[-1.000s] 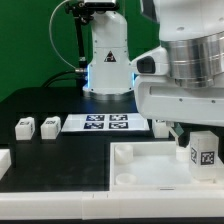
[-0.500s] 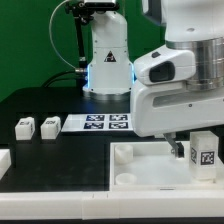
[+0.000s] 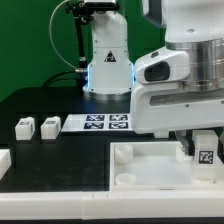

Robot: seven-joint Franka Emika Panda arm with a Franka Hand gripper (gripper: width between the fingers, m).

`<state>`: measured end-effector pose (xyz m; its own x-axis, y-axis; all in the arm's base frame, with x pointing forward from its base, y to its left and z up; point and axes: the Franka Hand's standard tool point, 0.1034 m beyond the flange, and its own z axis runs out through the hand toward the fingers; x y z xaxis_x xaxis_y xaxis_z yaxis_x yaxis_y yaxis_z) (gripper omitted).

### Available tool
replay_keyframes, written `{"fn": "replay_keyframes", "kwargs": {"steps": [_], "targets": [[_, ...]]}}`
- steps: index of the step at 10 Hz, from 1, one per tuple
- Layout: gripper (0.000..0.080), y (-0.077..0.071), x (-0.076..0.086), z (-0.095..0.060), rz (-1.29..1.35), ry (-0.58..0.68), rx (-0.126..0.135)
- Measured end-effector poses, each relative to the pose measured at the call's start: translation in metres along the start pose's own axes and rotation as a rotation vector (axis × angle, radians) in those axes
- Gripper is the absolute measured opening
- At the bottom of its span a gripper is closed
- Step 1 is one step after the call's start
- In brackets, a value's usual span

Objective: Assemble one leg

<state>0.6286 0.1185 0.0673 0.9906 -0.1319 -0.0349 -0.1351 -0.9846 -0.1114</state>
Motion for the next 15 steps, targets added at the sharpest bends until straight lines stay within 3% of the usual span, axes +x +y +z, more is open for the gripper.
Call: {"fn": "replay_keyframes", "kwargs": {"steps": [3, 4, 6, 8, 11, 12, 13, 15], "targets": [[0.0294, -0.0007, 0.0016, 0.001, 0.287, 0.004, 0.008], [0.0294, 0.0001, 0.0053, -0.0002, 0.518, 0.011, 0.037], [0.0294, 0.0049, 0.007, 0.0029, 0.928, 0.012, 0.13], [0.0294, 0.0005, 0.0054, 0.0045, 1.214, -0.017, 0.154], [0.0308, -0.0003, 0.0053, 0.0048, 1.211, -0.019, 0.157], [0.0489, 0.0001, 0.0043, 0.0051, 1.172, -0.022, 0.152], [0.0608, 0.0009, 0.0012, 0.0052, 1.069, -0.041, 0.138], [0.0642, -0.005, -0.0013, -0.0007, 0.693, -0.03, 0.065]]}}
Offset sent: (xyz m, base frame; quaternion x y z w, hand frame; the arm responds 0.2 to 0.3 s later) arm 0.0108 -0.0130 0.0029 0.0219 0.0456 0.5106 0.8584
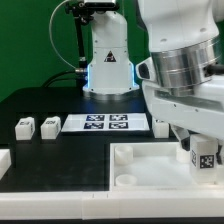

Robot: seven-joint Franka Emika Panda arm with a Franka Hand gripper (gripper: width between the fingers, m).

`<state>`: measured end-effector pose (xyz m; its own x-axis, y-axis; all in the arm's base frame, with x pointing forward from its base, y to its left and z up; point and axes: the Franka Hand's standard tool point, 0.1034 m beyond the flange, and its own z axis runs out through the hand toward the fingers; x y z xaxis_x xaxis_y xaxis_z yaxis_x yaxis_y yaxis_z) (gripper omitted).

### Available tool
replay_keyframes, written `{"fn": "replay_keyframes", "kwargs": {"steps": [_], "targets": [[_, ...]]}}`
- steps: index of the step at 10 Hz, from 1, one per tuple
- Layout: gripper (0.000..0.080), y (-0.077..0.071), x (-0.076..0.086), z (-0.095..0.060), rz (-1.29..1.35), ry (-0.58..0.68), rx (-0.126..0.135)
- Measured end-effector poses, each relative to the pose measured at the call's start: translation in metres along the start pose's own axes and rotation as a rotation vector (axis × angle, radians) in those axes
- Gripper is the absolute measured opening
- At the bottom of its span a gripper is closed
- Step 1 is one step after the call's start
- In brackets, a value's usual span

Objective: Assemble one leg

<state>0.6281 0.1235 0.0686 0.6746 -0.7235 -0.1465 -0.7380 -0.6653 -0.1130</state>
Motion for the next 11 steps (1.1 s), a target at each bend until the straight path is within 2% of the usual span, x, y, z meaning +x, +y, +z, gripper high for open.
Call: {"fn": "replay_keyframes", "kwargs": {"steps": [1, 3, 5, 6, 7, 8, 10, 11], "targets": [[0.0642, 0.0, 0.002, 0.001, -0.075, 0.003, 0.01], [0.0649, 0.001, 0.003, 0.002, -0.313, 0.007, 0.004], [0.0649, -0.002, 0.005, 0.0, -0.635, 0.057, -0.049], [0.0649, -0.002, 0.01, -0.003, -0.875, 0.069, -0.072], [0.0649, 0.002, 0.015, -0.002, -0.985, 0.069, -0.074], [0.0649, 0.002, 0.015, -0.001, -0.963, 0.069, -0.073], [0.0403, 0.001, 0.015, -0.001, -0.915, 0.07, -0.07], [0.0403, 0.0, 0.013, -0.001, -0.785, 0.071, -0.06]]}}
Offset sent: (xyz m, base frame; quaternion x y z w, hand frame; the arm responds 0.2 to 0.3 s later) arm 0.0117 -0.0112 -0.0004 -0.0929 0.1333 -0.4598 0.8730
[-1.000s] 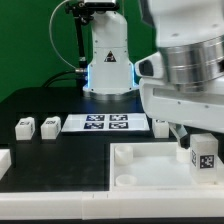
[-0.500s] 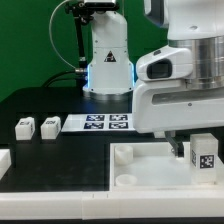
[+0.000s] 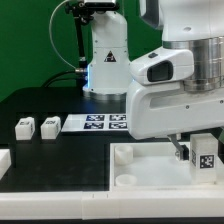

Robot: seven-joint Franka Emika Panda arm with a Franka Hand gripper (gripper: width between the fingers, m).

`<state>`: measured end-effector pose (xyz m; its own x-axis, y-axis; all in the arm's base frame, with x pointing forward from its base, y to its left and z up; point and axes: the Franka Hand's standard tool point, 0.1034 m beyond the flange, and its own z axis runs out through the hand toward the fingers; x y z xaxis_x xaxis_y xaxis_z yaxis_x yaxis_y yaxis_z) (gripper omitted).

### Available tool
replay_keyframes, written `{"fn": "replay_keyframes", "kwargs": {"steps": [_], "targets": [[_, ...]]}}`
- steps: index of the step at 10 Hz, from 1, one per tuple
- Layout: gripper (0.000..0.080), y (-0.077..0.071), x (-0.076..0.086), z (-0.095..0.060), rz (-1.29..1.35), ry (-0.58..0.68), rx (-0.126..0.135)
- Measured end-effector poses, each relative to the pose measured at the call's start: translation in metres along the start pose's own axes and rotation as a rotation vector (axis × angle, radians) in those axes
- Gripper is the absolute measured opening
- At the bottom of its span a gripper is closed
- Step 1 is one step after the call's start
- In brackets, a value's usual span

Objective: Assemble one leg

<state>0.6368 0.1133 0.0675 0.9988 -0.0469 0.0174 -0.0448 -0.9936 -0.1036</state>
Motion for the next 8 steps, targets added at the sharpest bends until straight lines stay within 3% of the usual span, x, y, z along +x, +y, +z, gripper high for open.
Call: {"fn": "replay_keyframes", "kwargs": {"steps": [1, 3, 8], "targets": [[0.0288, 0.0003, 0.0001, 0.0, 0.054, 0.0, 0.0], [0.0288, 0.0011, 0.0004, -0.0001, 0.295, -0.001, 0.005], [0.029, -0.0034, 0.0007, -0.0021, 1.199, -0.054, 0.053]]}}
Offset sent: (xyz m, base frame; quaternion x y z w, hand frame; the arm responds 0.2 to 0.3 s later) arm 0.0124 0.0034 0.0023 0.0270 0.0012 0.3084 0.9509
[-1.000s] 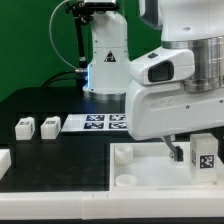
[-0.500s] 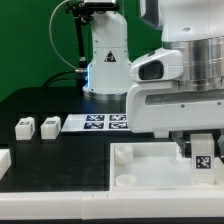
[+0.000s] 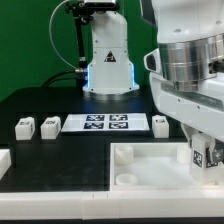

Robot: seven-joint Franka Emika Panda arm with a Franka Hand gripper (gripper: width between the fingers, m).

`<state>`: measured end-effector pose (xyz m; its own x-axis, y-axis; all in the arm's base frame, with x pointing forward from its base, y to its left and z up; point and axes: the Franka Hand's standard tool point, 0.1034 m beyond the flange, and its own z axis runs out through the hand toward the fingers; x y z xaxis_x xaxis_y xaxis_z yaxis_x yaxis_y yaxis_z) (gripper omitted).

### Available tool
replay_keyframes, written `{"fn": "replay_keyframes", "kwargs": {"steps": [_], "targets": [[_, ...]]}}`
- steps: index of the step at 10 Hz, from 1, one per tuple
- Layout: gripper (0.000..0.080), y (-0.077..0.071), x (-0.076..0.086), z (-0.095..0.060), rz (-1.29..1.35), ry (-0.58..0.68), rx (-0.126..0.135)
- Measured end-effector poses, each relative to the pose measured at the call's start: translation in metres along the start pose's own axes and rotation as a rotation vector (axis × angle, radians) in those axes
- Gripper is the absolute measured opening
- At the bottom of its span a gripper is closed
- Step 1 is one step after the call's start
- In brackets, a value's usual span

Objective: Assemble one leg

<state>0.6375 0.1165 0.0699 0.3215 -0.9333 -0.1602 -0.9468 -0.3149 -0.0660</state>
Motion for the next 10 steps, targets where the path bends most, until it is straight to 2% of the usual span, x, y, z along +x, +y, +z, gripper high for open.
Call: {"fn": "replay_keyframes", "kwargs": {"steps": [1, 4, 5, 6, 7, 8, 9, 10], "targets": [[0.029, -0.001, 0.001, 0.0, 0.21, -0.034, 0.019], [0.0291, 0.0, 0.001, 0.001, 0.358, -0.04, 0.015], [0.0375, 0.0, 0.0, 0.001, 0.311, -0.04, 0.016], [0.0547, 0.0, 0.0, 0.001, 0.309, -0.04, 0.016], [0.0547, 0.002, -0.001, 0.002, 0.149, -0.033, 0.005], [0.0626, 0.004, -0.004, 0.002, -0.028, -0.025, -0.014], [0.0646, 0.006, -0.009, 0.001, -0.274, 0.016, -0.048], [0.0646, 0.006, -0.01, 0.002, -0.363, 0.013, -0.047]]}}
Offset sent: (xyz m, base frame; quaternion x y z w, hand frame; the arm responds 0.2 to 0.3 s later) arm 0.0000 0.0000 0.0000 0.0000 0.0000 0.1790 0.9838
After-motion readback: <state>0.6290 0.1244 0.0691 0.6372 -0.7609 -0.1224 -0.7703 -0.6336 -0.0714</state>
